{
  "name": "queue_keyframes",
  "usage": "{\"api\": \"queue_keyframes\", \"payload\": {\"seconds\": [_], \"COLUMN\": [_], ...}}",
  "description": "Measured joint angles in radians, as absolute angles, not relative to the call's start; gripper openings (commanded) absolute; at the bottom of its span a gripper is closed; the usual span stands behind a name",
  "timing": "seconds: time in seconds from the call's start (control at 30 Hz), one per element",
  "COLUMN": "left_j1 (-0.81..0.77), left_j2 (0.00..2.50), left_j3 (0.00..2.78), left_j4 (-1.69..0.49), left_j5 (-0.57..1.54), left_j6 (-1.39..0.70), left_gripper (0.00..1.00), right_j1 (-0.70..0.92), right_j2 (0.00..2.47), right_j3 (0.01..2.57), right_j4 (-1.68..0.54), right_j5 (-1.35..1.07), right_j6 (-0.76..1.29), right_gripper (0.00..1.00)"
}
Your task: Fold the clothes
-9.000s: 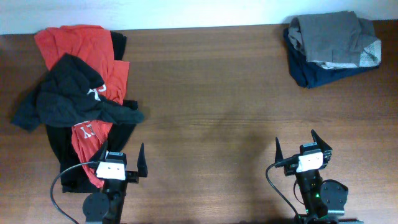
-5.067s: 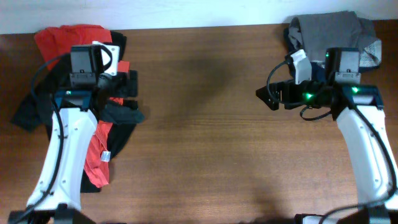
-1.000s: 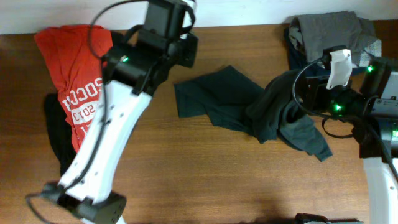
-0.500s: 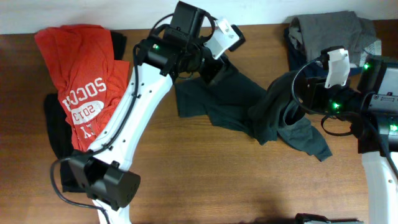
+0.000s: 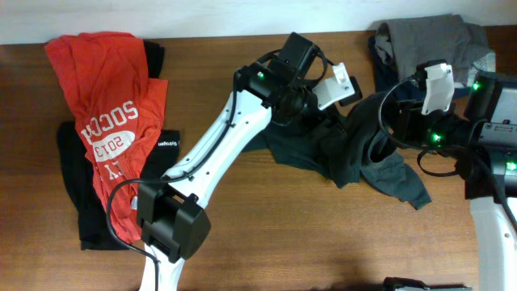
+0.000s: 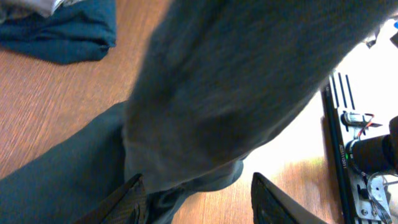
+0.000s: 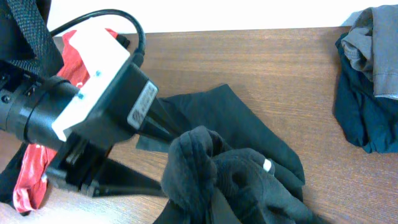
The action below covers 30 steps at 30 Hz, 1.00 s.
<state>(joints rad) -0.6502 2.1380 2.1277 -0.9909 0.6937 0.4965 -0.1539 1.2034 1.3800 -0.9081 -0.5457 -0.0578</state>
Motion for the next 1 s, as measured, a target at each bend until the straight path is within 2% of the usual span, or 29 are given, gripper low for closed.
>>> {"api": "queue_keyframes", "payload": {"seconds": [0.37, 0.73, 0.87, 0.97, 1.0], "left_j1": [-0.69, -0.69, -0.69, -0.69, -0.69], "left_j2": [2.183, 2.199, 2.199, 2.199, 2.199], "left_j3": [2.128, 2.128, 2.128, 2.128, 2.128], "left_j4": [-0.987, -0.937, -0.91, -0.899, -0.896], "left_j5": [0.728, 0.765, 0.784, 0.79, 0.79], "left_j6": [0.513, 0.513, 0.513, 0.514, 0.516], "left_gripper": [0.58, 0.55, 0.51, 0.38, 0.27], "right_j1": [-0.154, -0.154, -0.154, -0.154, -0.154], "right_j2": [1.203, 1.203, 1.203, 1.203, 1.203], "right_j3": [1.38, 1.38, 1.38, 1.38, 1.38], "right_j4": [-0.908, -0.908, -0.908, -0.908, -0.908], "right_j5": [-0.546, -0.546, -0.545, -0.545, -0.545], "right_j6": [-0.061, -0.061, -0.061, -0.061, -0.061], "right_gripper": [0.04, 0.04, 0.04, 0.04, 0.04]}}
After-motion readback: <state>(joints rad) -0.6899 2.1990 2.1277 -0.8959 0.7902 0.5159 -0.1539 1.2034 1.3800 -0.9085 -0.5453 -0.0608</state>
